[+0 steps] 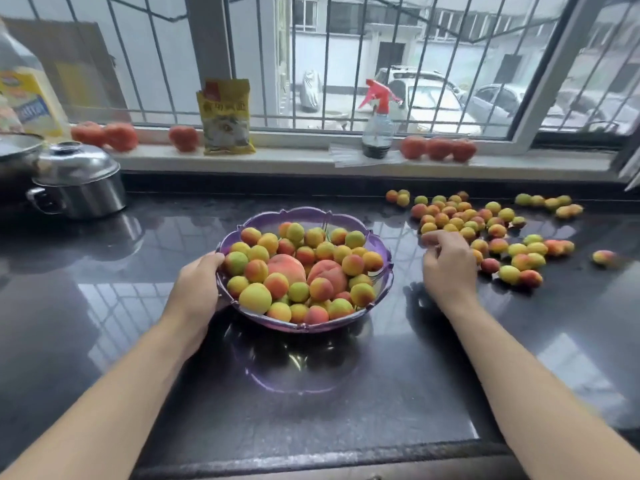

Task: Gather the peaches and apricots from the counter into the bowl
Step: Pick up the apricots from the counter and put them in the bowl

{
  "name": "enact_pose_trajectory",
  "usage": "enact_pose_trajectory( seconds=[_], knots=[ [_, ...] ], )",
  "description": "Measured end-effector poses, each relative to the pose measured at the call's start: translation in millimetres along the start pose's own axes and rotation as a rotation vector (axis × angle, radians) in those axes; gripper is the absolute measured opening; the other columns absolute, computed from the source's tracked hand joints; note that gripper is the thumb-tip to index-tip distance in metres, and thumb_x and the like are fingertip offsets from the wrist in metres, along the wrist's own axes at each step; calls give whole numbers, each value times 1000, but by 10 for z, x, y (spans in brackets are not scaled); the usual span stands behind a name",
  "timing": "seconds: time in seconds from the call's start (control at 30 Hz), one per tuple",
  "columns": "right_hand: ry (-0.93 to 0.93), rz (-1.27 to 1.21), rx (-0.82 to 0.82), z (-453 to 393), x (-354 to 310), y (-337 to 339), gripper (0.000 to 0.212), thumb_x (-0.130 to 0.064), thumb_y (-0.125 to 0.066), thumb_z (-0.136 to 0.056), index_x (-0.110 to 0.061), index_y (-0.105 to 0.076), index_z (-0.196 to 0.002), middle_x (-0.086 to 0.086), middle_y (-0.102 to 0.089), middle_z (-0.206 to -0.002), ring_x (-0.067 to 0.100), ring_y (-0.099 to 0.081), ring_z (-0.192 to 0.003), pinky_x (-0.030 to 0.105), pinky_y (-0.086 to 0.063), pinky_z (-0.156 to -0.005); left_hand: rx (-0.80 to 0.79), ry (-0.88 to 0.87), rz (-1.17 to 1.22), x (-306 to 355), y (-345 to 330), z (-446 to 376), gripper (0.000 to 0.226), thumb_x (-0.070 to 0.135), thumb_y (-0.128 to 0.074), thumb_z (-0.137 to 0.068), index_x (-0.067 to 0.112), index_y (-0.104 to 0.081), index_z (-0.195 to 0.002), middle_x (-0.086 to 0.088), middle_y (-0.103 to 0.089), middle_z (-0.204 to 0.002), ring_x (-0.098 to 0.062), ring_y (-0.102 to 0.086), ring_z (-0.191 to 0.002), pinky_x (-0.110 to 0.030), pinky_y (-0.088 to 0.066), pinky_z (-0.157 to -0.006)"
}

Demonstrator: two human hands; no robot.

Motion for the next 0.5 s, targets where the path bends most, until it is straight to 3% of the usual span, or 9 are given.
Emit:
enact_pose_trajectory(
  seconds=[0.1, 0.2, 0.27, 0.37, 0.5],
  knots=[
    [-176, 8, 70, -81, 221, 74, 26, 1, -52, -94, -3, -71, -112, 20, -61, -116, 35, -56, -109, 28, -38, -88, -30, 19, 118, -38, -232, -13, 27, 24, -51, -105, 9, -73, -98, -3, -77, -81, -13, -72, -69, -31, -56, -67],
    [-232, 47, 35, -98, 337, 45, 25, -7, -52, -98, -4, -70, -115, 22, -55, -121, 40, -55, -110, 36, -42, -94, -8, -42, 181, -108, -283, 33, 26, 18, -52, -105, 13, -64, -82, 8, -67, -62, -6, -63, -58, -21, -51, -56],
    [-231, 90, -5, -125, 318, 17, 28, -15, -50, -101, -7, -67, -122, 21, -52, -126, 41, -55, -112, 39, -44, -96, -3, -88, 164, -121, -271, 48, 22, 20, -55, -104, 12, -64, -86, 8, -70, -69, -7, -67, -70, -21, -53, -64],
    [-232, 192, -57, -194, 234, -35, 36, -27, -43, -106, -15, -62, -134, 20, -50, -134, 41, -53, -120, 43, -46, -97, -11, -66, 260, -105, -236, 64, 29, 30, -61, -91, 7, -72, -105, -15, -72, -103, -27, -68, -99, -38, -55, -86],
    [-246, 362, -122, -236, 186, -109, 34, -34, -42, -106, -20, -64, -127, 17, -47, -132, 43, -56, -112, 41, -45, -84, -6, -45, 289, -74, -243, 78, 36, 31, -62, -85, 8, -69, -112, -18, -66, -106, -29, -64, -98, -42, -52, -86]
  ],
)
Point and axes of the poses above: each hand's wrist, its own z-axis away from the middle knuckle, its own y-axis out of the back of the hand, x = y × z, the point moved 1 cm from there along -z, towards the middle knuckle
